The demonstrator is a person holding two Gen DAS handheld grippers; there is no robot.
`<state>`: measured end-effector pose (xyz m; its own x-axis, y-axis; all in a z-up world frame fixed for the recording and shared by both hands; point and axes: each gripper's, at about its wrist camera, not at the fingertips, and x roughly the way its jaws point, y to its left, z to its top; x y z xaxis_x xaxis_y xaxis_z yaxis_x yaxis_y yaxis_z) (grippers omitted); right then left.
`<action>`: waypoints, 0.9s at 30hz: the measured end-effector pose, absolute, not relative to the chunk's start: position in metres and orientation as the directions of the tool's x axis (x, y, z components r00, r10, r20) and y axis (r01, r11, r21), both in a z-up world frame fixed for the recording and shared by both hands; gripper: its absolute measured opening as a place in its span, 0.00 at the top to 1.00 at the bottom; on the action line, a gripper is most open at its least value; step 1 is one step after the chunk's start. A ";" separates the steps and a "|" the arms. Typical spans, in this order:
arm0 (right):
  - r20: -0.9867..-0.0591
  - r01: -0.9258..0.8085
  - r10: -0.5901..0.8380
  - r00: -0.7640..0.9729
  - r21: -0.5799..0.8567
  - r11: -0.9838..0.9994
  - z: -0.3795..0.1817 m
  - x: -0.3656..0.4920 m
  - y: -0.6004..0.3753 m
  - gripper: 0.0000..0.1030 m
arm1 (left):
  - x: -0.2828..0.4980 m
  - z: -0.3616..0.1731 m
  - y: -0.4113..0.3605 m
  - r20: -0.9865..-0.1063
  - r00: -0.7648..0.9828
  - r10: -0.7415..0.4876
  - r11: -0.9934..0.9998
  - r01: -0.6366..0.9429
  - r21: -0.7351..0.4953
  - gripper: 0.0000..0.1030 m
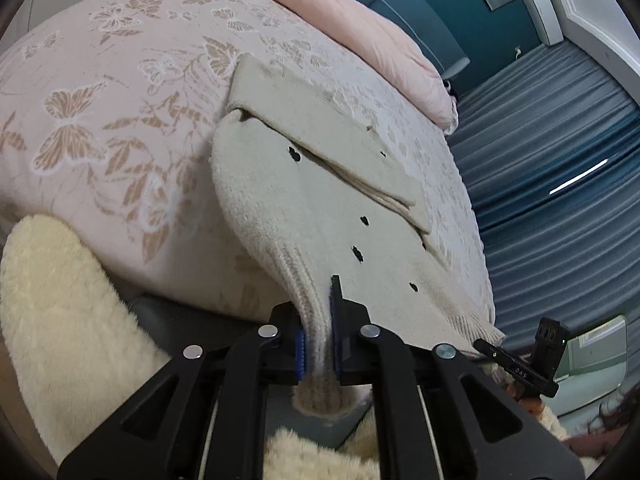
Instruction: Fold small clothes
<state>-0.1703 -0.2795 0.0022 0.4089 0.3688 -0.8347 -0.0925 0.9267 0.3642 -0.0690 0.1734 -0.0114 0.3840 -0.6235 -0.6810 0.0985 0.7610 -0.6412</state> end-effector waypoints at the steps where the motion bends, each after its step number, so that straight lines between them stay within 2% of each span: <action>1: -0.840 -0.106 0.378 0.388 0.367 0.924 0.004 -0.185 -0.277 0.90 | -0.083 -0.010 0.175 -0.692 0.360 -0.625 0.763 0.098 -0.638 0.92; 3: -0.827 -0.107 0.419 0.376 0.410 0.906 0.013 -0.205 -0.276 0.90 | -0.104 0.000 0.180 -0.692 0.339 -0.637 0.755 0.095 -0.649 0.92; 6: -0.760 -0.119 0.451 0.468 0.451 0.885 0.048 -0.200 -0.282 0.90 | -0.098 0.031 0.182 -0.665 0.395 -0.634 0.753 0.123 -0.646 0.92; 8: -0.693 -0.128 0.455 0.559 0.470 0.874 0.069 -0.171 -0.293 0.90 | -0.069 0.050 0.175 -0.624 0.446 -0.642 0.746 0.175 -0.642 0.92; 11: -0.590 -0.078 0.406 0.698 0.501 0.862 0.075 -0.104 -0.316 0.88 | -0.005 0.063 0.153 -0.597 0.572 -0.563 0.807 0.225 -0.546 0.87; 12: -0.579 -0.013 0.336 0.743 0.489 0.872 0.070 -0.081 -0.324 0.83 | 0.018 0.060 0.146 -0.593 0.598 -0.539 0.821 0.217 -0.528 0.85; 13: -0.567 0.053 0.272 0.778 0.490 0.870 0.062 -0.061 -0.331 0.68 | 0.044 0.052 0.138 -0.587 0.611 -0.531 0.824 0.211 -0.526 0.81; 14: -0.566 0.121 0.204 0.798 0.483 0.867 0.052 -0.043 -0.337 0.54 | 0.065 0.044 0.132 -0.584 0.632 -0.510 0.833 0.195 -0.518 0.77; 15: -0.580 0.201 0.120 0.806 0.458 0.866 0.041 -0.027 -0.342 0.52 | 0.083 0.034 0.127 -0.585 0.662 -0.469 0.850 0.158 -0.503 0.69; 16: -0.601 0.257 0.071 0.796 0.442 0.859 0.031 -0.015 -0.344 0.52 | 0.096 0.024 0.124 -0.593 0.682 -0.429 0.870 0.135 -0.474 0.52; 18: -0.639 0.324 0.012 0.770 0.406 0.855 0.014 -0.004 -0.345 0.52 | 0.116 0.006 0.124 -0.650 0.691 -0.315 0.913 0.034 -0.406 0.49; 19: -0.644 0.334 0.001 0.765 0.398 0.854 0.009 -0.005 -0.344 0.52 | 0.120 -0.001 0.126 -0.667 0.667 -0.332 0.909 0.037 -0.416 0.49; 22: -0.659 0.306 0.037 0.751 0.397 0.866 -0.011 -0.014 -0.342 0.37 | 0.118 -0.014 0.131 -0.691 0.623 -0.367 0.906 0.071 -0.418 0.27; 23: -0.675 0.295 0.042 0.736 0.377 0.878 -0.019 -0.013 -0.342 0.37 | 0.115 -0.018 0.131 -0.691 0.628 -0.357 0.913 0.079 -0.400 0.24; 27: -0.732 0.320 0.015 0.682 0.316 0.893 -0.047 0.004 -0.347 0.37 | 0.128 -0.039 0.122 -0.738 0.587 -0.332 0.934 0.096 -0.344 0.23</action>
<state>0.0040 -0.3470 -0.0466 0.6815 0.0145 -0.7316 0.3204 0.8930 0.3162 0.1278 0.1217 -0.0394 0.5873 -0.3316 -0.7383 0.0955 0.9343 -0.3436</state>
